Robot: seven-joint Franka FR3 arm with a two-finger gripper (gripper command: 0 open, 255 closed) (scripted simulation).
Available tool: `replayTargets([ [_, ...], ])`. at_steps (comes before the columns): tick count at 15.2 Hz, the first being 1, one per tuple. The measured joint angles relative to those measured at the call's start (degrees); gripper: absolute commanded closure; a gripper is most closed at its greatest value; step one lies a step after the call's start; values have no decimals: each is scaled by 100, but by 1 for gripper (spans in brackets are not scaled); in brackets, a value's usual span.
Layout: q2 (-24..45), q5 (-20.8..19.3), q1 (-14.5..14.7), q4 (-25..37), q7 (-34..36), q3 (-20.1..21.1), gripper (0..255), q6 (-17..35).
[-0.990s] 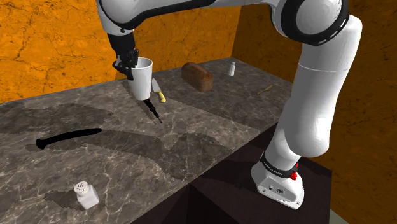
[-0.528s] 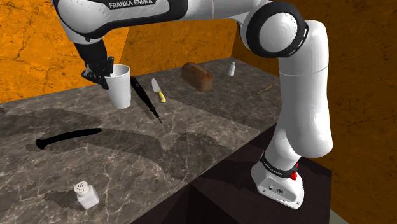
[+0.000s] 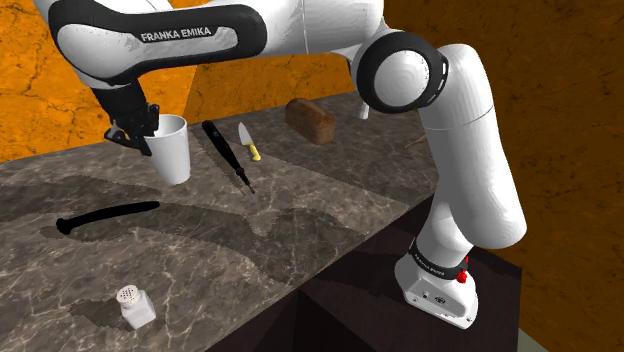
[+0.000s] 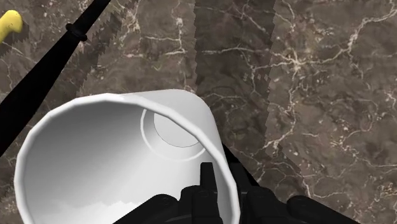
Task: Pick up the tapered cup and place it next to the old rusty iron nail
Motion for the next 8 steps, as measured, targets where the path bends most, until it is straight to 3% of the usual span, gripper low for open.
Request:
replayTargets([
  [8,21,-31,-52,-586,102,-12,255,597],
])
